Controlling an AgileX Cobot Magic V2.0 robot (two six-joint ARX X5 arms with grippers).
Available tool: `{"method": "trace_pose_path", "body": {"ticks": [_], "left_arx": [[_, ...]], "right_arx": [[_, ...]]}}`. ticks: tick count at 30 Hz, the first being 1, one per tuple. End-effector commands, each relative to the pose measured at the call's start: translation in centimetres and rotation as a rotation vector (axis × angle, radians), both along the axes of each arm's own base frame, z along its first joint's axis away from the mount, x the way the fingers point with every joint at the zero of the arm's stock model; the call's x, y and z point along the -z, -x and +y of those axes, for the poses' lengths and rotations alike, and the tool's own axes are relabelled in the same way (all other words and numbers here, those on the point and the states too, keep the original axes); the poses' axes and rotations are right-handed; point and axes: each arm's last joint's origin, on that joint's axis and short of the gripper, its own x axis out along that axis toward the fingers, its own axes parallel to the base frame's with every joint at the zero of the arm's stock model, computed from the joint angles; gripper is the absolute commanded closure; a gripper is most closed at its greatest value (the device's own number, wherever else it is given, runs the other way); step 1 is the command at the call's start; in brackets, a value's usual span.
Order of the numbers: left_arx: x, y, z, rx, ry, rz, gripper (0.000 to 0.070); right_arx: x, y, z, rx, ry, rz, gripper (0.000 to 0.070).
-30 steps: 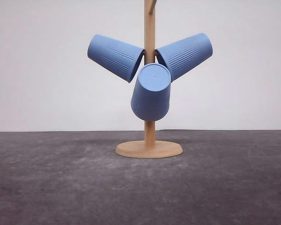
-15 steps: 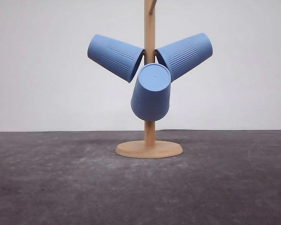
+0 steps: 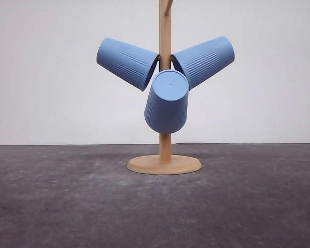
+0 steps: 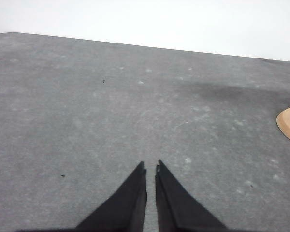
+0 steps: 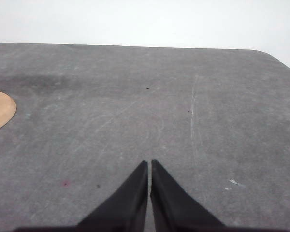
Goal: Place three cups
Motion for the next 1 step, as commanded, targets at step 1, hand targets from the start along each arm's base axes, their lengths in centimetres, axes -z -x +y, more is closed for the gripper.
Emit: {"method": "trace_pose_path", "body": {"ticks": [1], "left_arx": [[0.51, -0.05, 0.0, -0.004, 0.007, 0.017, 0.0689]], "right_arx": [[0.02, -0.03, -0.03, 0.005, -0.01, -0.01, 0.0692]]}}
